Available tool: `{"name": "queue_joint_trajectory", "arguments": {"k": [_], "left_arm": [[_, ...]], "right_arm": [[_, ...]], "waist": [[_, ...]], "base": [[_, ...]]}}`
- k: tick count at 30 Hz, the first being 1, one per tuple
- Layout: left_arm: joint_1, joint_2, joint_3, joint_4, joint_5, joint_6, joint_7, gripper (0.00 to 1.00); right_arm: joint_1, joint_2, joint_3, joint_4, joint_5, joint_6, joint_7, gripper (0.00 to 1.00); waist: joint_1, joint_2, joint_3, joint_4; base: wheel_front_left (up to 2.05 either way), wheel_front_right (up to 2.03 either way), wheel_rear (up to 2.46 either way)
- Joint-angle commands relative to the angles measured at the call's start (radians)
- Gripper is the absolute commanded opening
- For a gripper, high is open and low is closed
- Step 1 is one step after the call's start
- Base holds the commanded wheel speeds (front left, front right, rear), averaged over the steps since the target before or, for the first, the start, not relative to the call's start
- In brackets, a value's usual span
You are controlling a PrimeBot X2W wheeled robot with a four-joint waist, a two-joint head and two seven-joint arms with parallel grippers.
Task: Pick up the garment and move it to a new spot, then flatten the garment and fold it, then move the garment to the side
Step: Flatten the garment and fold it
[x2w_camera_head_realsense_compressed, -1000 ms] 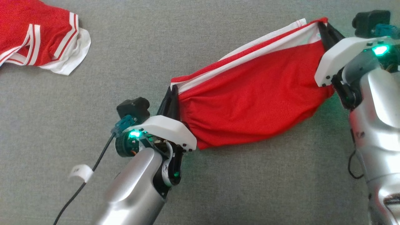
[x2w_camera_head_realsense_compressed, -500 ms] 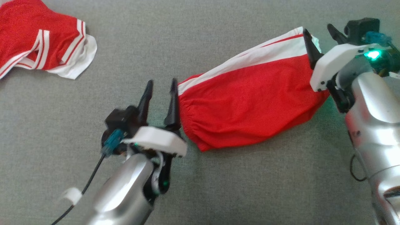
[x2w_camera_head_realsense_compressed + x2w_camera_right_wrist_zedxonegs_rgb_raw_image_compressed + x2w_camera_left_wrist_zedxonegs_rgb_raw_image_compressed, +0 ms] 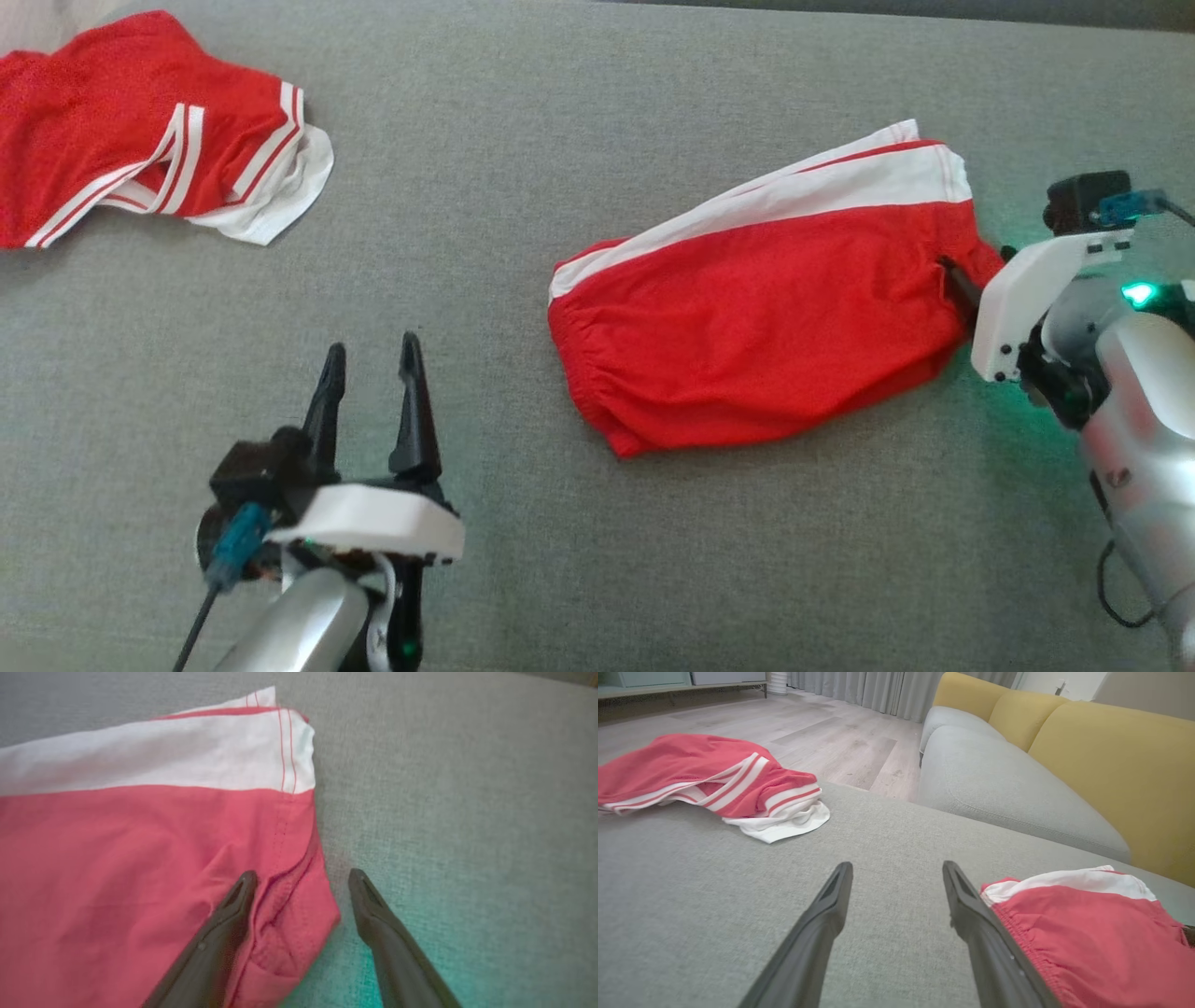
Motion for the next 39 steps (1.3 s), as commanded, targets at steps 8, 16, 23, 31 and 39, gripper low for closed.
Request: {"name": "queue_joint_trajectory", "arguments": {"k": [8,16,23,31,39], "left_arm": [[0.036,0.052,0.060,-0.094,-0.006,0.034,-0.010,1.00],[0.059,0.059,0.051,-0.122,0.000,0.047,-0.009,1.00],[0.104,0.068,0.038,-0.131,-0.007,0.041,-0.010,1.00],[0.128,0.072,0.028,-0.125,-0.001,0.049,-0.014,1.00],[0.121,0.077,0.011,-0.117,0.014,0.053,-0.007,1.00]], "right_arm": [[0.032,-0.017,0.044,-0.079,0.065,-0.001,0.068,0.00],[0.063,0.010,-0.019,-0.094,0.044,-0.001,-0.032,0.00],[0.175,0.038,-0.107,-0.139,-0.007,-0.001,-0.102,0.00],[0.315,0.083,-0.250,-0.254,-0.116,-0.001,-0.114,0.00],[0.396,0.183,-0.364,-0.425,-0.250,-0.001,-0.059,0.00]], "waist": [[0.0001,0.0000,0.002,0.013],[0.0001,0.0000,-0.058,-0.039],[0.0001,0.0000,-0.121,-0.142],[0.0001,0.0000,-0.137,-0.190],[0.0001,0.0000,-0.134,-0.157]], "base": [[0.00,0.00,0.00],[0.00,0.00,0.00],[0.00,0.00,0.00],[0.00,0.00,0.00],[0.00,0.00,0.00]]}}
